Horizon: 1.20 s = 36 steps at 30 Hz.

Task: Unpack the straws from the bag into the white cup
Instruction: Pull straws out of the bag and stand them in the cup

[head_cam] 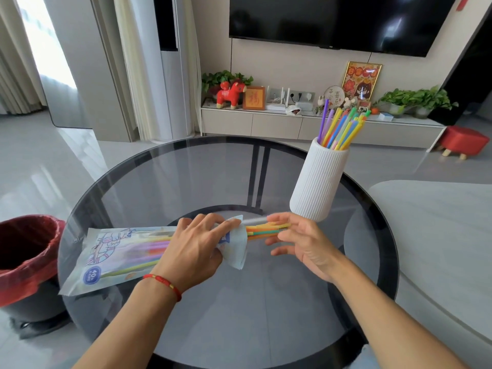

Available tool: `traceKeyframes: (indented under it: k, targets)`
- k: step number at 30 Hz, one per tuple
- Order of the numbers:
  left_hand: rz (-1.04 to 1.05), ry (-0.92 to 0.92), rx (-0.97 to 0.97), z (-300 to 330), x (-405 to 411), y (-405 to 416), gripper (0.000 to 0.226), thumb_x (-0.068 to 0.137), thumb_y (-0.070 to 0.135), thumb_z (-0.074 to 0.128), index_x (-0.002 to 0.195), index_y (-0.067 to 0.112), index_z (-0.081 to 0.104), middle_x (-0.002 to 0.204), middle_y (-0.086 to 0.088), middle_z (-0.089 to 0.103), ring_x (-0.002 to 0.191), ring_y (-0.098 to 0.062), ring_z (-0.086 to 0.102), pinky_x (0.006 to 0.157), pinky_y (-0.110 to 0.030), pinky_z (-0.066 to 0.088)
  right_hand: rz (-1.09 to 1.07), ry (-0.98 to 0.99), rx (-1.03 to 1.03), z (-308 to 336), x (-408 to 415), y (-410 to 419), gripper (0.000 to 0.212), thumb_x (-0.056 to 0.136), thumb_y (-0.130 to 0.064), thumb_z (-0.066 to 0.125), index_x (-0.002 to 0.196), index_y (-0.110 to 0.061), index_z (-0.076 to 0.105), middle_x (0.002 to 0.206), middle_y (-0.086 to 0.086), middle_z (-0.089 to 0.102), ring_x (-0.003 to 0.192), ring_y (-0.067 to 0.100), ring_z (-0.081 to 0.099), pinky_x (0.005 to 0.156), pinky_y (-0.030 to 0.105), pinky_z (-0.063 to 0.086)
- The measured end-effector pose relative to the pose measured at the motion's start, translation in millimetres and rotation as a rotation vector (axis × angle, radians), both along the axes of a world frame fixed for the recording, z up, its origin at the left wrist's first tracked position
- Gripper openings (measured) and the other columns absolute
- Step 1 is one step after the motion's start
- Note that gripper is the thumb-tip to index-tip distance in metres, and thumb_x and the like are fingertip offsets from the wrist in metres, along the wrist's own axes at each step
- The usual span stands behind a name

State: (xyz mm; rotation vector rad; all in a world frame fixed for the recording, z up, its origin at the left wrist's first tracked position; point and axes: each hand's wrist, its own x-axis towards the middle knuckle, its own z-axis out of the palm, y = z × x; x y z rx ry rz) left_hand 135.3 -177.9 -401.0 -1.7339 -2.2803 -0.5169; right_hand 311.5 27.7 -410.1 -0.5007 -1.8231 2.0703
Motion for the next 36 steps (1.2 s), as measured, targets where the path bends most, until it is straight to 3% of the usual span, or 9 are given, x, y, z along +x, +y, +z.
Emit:
traceKeyframes:
  k: [5,8,11,15,19,22,27,31,36]
  targets:
    - [-0.015,0.009,0.040,-1,3,1,0.071,0.071,0.003,0.067,0.132,0.037,0.055,0.118,0.001,0.062,0.097,-0.027,0.060,0.076,-0.045,0.047,-0.183,0.026,0.160,-7,-16,-13,0.007,0.094,-0.009,0.077,0.100,-0.008,0.081,0.088,0.017,0.077,0.073,0.026,0.073,0.065,0.030,0.063]
    - [0.009,0.000,0.061,-2,-2,0,0.069,0.074,0.002,0.065,0.130,0.039,0.055,0.118,0.002,0.063,0.093,-0.027,0.060,0.075,-0.043,0.045,-0.268,0.014,0.159,-2,-14,-3,0.005,0.093,-0.008,0.078,0.096,-0.007,0.082,0.083,0.013,0.078,0.067,0.021,0.072,0.062,0.026,0.061]
    - [0.029,-0.013,0.083,-3,-6,-1,0.066,0.077,0.001,0.061,0.130,0.041,0.055,0.117,0.005,0.063,0.089,-0.025,0.059,0.072,-0.039,0.042,-0.330,0.043,0.011,5,-3,9,0.003,0.091,-0.006,0.078,0.092,-0.008,0.076,0.078,0.010,0.075,0.059,0.017,0.069,0.055,0.022,0.058]
    - [0.012,-0.033,0.120,-4,-6,2,0.070,0.076,-0.004,0.060,0.128,0.042,0.057,0.112,0.008,0.064,0.084,-0.023,0.058,0.068,-0.037,0.040,-0.412,0.128,-0.271,4,-3,7,0.022,0.090,-0.005,0.078,0.090,-0.015,0.058,0.076,0.005,0.069,0.050,0.013,0.060,0.043,0.019,0.048]
    - [0.000,-0.032,0.156,-4,-2,5,0.070,0.076,-0.006,0.059,0.128,0.040,0.059,0.113,0.005,0.064,0.085,-0.023,0.058,0.069,-0.036,0.037,-0.419,0.198,-0.542,2,-16,-15,0.039,0.076,-0.031,0.085,0.102,-0.013,0.061,0.074,0.001,0.058,0.047,0.007,0.051,0.037,0.016,0.038]
    - [-0.024,-0.019,0.164,-5,2,6,0.071,0.075,-0.006,0.059,0.129,0.041,0.058,0.115,0.004,0.064,0.087,-0.023,0.058,0.069,-0.037,0.039,-0.368,0.130,-0.529,-3,-28,-34,0.048,0.078,-0.047,0.082,0.107,-0.010,0.072,0.072,0.002,0.062,0.049,0.007,0.052,0.037,0.017,0.037]
    - [-0.041,0.003,0.163,-6,1,4,0.075,0.072,-0.007,0.060,0.129,0.041,0.057,0.117,0.004,0.064,0.088,-0.023,0.059,0.070,-0.037,0.041,-0.508,0.034,-0.350,0,-28,-28,0.024,0.101,-0.026,0.069,0.092,-0.005,0.076,0.068,0.003,0.064,0.049,0.008,0.050,0.037,0.017,0.035]
    - [-0.033,-0.012,0.175,-6,-2,3,0.073,0.073,-0.008,0.061,0.128,0.041,0.058,0.116,0.004,0.064,0.087,-0.023,0.059,0.070,-0.037,0.041,-0.568,0.044,-0.369,5,-13,-14,0.024,0.099,-0.030,0.071,0.090,-0.008,0.076,0.062,0.001,0.060,0.044,0.008,0.045,0.035,0.017,0.031]
    - [-0.058,-0.008,0.181,-6,1,4,0.071,0.075,-0.007,0.062,0.127,0.041,0.059,0.116,0.004,0.064,0.088,-0.022,0.059,0.070,-0.038,0.042,-0.508,0.023,-0.355,5,-19,-24,0.012,0.095,-0.016,0.075,0.091,-0.005,0.074,0.075,0.003,0.076,0.048,0.008,0.056,0.037,0.017,0.037]
